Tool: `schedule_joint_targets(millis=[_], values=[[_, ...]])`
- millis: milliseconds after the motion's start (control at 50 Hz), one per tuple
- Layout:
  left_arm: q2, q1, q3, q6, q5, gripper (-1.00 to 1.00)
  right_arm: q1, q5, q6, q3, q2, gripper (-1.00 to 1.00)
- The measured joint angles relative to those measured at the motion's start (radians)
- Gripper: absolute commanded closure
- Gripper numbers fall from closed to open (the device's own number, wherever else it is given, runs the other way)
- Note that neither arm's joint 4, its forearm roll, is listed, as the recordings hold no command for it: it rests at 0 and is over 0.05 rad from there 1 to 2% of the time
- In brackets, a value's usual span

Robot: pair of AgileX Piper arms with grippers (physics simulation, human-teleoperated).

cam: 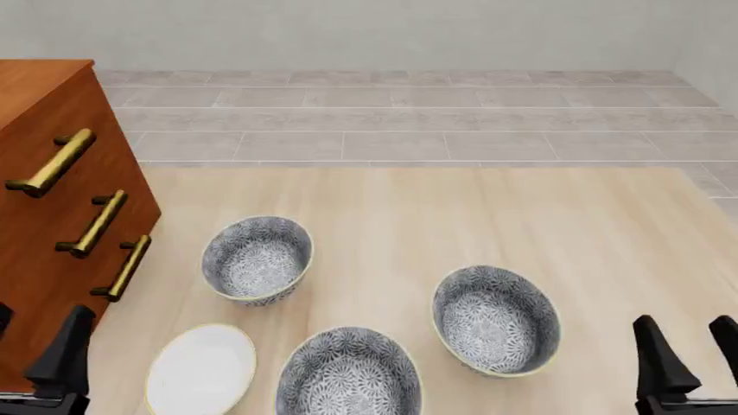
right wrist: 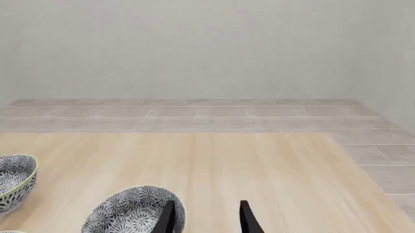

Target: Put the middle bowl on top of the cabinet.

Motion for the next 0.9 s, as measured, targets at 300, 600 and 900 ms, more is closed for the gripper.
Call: schedule_joint_targets(millis=[300,600,900], values=[[-0.002,0.027,0.053,-0.030,-0.030,-1.00,-0.011,-0.008,0.027,0.001,0.002,-1.00],[0.004,0.007,0.048,-0.030,-0.024,-1.00,-0.013,-0.007,0.033,0.001,0.000,-1.00],[0.113,-0.084,-0.011,0.020,-0.081,-1.00,-0.013,-0.005,0.038,0.002,-0.001,-1.00]])
